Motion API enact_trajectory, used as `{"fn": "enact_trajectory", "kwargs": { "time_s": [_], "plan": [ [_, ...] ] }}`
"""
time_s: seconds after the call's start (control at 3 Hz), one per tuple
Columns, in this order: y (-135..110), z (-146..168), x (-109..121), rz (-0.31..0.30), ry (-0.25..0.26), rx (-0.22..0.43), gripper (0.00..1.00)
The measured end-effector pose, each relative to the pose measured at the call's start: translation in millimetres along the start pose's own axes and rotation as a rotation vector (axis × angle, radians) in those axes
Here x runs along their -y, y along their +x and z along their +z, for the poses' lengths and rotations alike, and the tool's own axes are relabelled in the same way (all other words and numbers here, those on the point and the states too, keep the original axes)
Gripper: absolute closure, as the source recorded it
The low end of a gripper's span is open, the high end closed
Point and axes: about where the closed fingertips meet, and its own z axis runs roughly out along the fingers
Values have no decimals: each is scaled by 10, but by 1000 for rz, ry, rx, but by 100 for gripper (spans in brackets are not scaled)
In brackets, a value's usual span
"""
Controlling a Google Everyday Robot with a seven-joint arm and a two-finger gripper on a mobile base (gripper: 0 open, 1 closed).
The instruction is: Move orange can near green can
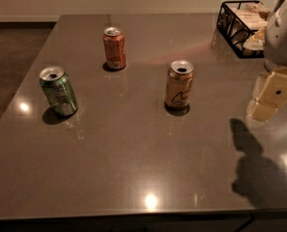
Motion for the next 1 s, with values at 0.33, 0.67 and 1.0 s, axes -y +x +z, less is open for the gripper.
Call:
{"fn": "enact_trajectory", "kwargs": {
  "time_s": [0.33, 0.67, 1.0],
  "plan": [
    [-21, -2, 18, 3, 13, 4, 0],
    [-95, 72, 141, 48, 17, 47, 0],
    [-211, 246, 303, 124, 8, 117, 0]
  ]
}}
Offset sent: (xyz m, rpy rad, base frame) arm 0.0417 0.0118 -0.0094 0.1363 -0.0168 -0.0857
